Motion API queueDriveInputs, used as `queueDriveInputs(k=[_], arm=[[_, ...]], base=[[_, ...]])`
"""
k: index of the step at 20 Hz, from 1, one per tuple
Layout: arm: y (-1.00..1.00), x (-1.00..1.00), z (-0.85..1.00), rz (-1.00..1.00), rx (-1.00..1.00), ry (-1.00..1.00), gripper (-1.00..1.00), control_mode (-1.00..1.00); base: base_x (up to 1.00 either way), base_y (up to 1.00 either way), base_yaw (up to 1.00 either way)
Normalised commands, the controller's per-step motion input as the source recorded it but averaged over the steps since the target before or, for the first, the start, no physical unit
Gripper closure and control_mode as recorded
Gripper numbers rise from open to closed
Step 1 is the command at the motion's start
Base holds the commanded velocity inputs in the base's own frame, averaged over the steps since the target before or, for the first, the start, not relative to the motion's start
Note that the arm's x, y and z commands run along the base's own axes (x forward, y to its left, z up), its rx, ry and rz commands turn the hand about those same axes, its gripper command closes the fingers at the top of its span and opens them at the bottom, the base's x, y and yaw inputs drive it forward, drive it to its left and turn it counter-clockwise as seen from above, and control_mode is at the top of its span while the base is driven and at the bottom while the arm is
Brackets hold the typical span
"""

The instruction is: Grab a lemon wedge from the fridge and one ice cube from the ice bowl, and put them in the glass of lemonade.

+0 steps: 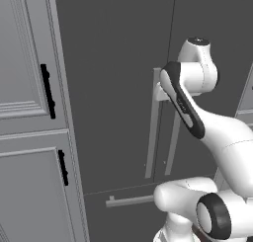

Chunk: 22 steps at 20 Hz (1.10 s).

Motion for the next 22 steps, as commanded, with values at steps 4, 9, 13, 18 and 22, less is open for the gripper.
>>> queueDriveInputs(k=[4,9,13,18,22], arm=[[0.0,-0.76,-0.03,0.0,0.0,0.03,-1.0,-1.0],[0.0,-0.97,-0.01,0.0,0.01,0.0,-1.0,-1.0],[0.0,-0.21,0.0,0.0,0.0,0.0,-1.0,-1.0],[0.14,-0.86,0.0,0.0,0.01,-0.1,-1.0,-1.0],[0.66,-0.73,0.0,0.05,0.0,-0.14,-1.0,-1.0]], base=[[0.0,0.0,0.0],[0.0,0.0,0.0],[0.0,0.0,0.0],[0.0,0.0,0.0],[0.0,0.0,0.0]])
